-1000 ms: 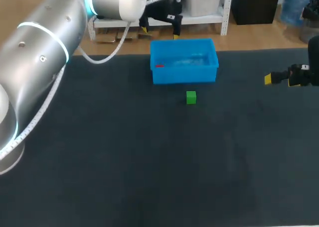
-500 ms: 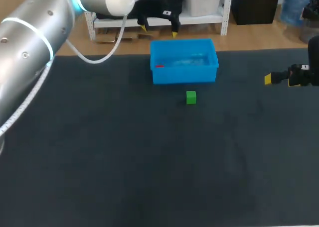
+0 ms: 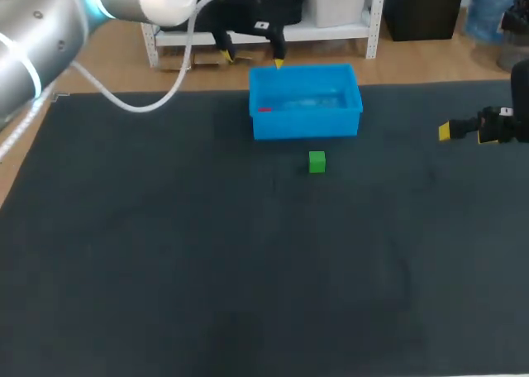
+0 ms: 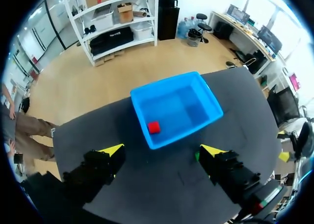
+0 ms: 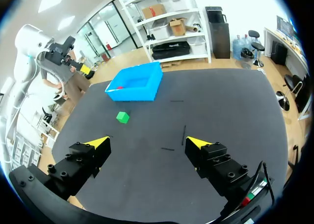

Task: Use the left arm to pick the red cube and place it into the blue plastic box first, then use the right arm to grasp the green cube and put it into the same blue plastic box after the first action is fully finished.

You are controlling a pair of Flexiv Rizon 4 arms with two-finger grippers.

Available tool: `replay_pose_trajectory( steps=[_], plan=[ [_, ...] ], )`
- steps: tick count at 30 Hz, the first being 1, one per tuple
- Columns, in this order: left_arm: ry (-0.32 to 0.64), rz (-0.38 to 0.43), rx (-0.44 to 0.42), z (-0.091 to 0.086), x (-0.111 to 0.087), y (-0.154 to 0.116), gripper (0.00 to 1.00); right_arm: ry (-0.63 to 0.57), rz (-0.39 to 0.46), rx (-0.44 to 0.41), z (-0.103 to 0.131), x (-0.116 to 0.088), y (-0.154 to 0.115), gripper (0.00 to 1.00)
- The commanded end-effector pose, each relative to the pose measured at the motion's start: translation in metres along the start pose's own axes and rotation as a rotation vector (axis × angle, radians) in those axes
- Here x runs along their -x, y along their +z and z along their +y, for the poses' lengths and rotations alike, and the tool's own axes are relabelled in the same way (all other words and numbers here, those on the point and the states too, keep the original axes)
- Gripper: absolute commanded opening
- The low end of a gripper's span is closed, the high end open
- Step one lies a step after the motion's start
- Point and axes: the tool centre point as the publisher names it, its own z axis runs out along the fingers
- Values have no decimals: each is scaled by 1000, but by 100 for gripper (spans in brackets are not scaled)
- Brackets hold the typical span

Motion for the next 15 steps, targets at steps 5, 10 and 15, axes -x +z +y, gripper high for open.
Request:
replay_pose_trajectory(
  steps=[5,10,15],
  plan=[
    [-2,-197,-42,4,-29,-6,100,-1,1,0,0,0,0,100],
    [1,-201,-61,5,-37,-9,100,-1,1,0,0,0,0,100],
    [12,-211,-91,8,-46,-13,100,-1,1,0,0,0,0,100]
  ],
)
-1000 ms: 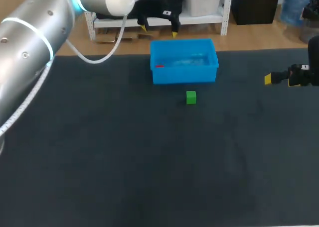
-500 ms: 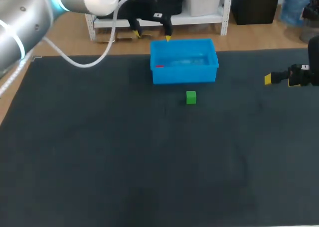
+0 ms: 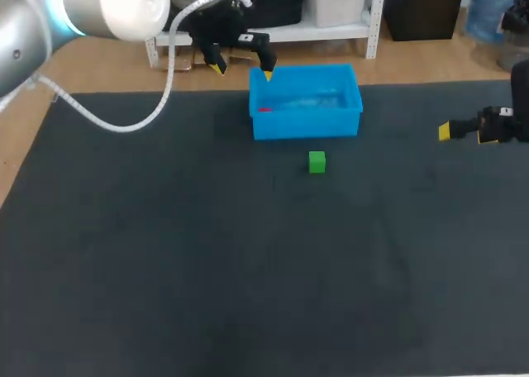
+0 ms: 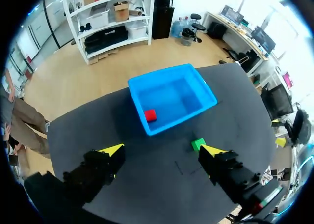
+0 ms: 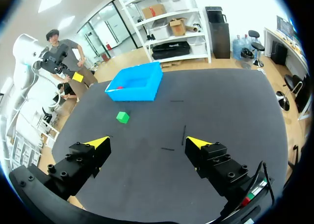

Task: Use the left arm to pick the red cube and place it into the blue plastic box first, then use the right arm to grasp the green cube and put it into the same blue plastic box after the first action is fully finished.

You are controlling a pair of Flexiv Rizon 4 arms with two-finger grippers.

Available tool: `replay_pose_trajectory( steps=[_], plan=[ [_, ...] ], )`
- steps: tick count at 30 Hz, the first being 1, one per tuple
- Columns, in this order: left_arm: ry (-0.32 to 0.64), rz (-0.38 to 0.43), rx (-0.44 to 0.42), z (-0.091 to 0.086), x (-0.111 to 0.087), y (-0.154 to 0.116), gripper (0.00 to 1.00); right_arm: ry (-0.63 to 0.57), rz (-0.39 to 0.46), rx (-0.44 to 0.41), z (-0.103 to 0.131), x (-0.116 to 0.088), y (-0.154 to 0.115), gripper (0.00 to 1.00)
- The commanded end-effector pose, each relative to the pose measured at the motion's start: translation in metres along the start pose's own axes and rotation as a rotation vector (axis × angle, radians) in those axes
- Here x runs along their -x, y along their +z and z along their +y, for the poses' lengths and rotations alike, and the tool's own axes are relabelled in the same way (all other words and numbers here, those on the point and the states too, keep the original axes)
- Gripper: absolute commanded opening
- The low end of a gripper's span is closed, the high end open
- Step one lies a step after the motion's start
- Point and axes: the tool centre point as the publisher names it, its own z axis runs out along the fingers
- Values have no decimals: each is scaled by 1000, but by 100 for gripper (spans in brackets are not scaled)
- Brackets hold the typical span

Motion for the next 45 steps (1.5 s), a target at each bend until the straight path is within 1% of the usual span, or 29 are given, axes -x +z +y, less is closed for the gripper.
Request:
replay_pose_trajectory(
  steps=[1,17,29,36,45],
  plan=[
    [6,-203,-20,6,-14,-7,100,-1,1,0,0,0,0,100],
    [47,-221,-100,23,-43,-19,100,-1,1,0,0,0,0,100],
    [69,-216,-124,36,-64,-28,100,-1,1,0,0,0,0,100],
    [87,-210,-136,40,-73,-32,100,-1,1,0,0,0,0,100],
    [107,-194,-144,41,-84,-34,100,-1,1,0,0,0,0,100]
  ],
)
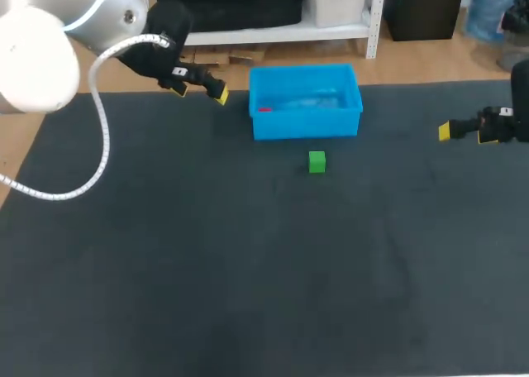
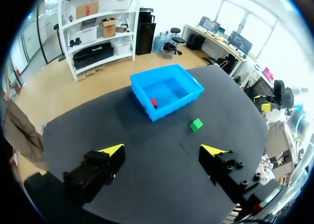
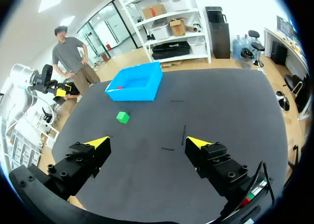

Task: Use the left arm to pick the red cube and place it into the blue plastic box first, then use the right arm to grasp the green cube and put it into the same blue plastic box after the first action is fully finished.

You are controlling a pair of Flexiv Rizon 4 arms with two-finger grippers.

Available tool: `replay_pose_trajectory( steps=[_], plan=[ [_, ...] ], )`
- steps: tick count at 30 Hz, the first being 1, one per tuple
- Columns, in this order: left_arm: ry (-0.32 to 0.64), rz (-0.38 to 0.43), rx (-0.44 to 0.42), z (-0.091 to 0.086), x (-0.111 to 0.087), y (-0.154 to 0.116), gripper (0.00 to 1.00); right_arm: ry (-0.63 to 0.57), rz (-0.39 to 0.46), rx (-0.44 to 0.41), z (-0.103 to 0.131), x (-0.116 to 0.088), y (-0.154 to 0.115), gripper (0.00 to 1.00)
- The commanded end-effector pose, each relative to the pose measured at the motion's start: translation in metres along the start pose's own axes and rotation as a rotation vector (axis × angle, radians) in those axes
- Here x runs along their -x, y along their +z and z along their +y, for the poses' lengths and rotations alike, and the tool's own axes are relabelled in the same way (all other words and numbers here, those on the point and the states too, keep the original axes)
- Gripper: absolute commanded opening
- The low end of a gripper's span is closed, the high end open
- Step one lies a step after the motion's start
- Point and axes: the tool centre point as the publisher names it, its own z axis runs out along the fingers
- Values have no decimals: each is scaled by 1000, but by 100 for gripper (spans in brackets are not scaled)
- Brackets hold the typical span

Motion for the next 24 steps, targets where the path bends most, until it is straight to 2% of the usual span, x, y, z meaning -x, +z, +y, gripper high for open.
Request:
replay_pose_trajectory(
  steps=[1,20,24],
  plan=[
    [5,-25,-4,1,-7,-3,100,-1,1,0,0,0,0,100],
    [9,-21,2,1,-7,-3,100,-1,1,0,0,0,0,100],
    [9,-21,2,1,-7,-3,100,-5,-12,-8,2,9,1,100]
  ],
)
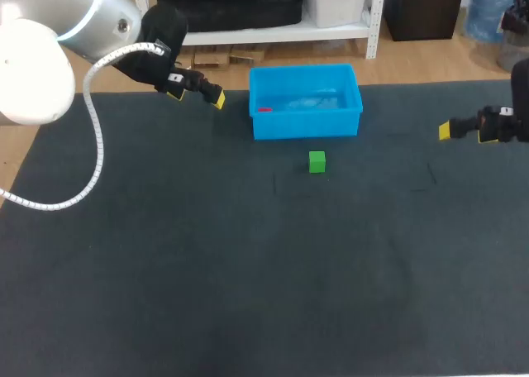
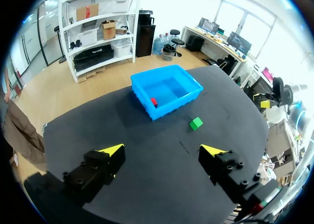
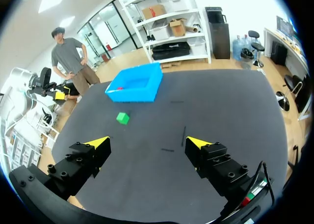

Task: Use the left arm to pick the red cube and place it into the blue plastic box first, then use the right arm to grasp the green cube and put it into the same blue plastic box after the first action is fully finished.

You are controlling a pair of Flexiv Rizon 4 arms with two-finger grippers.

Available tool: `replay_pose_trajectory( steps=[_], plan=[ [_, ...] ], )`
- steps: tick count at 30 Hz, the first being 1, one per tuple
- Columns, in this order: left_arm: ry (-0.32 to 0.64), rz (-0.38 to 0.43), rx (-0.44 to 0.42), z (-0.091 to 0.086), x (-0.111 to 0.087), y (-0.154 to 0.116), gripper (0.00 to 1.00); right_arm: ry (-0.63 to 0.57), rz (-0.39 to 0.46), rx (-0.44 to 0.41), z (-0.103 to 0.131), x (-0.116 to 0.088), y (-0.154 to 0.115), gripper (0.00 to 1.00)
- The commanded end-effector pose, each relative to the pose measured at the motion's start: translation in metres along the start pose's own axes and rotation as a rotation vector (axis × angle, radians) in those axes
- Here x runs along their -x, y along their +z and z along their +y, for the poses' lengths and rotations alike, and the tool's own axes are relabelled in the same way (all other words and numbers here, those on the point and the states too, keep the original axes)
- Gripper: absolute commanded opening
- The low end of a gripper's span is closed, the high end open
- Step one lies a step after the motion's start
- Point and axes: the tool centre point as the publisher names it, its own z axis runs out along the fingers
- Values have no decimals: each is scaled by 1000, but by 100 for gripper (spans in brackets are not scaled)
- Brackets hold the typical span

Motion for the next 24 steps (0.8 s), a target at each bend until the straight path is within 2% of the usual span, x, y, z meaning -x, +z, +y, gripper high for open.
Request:
replay_pose_trajectory(
  steps=[1,14,24],
  plan=[
    [2,-3,-4,1,-1,0,100,-4,-1,-8,3,6,3,100],
    [2,-3,-4,1,-1,0,100,-43,17,9,38,10,26,100],
    [2,-3,-4,1,-1,0,100,-99,61,-33,58,15,47,100]
  ],
)
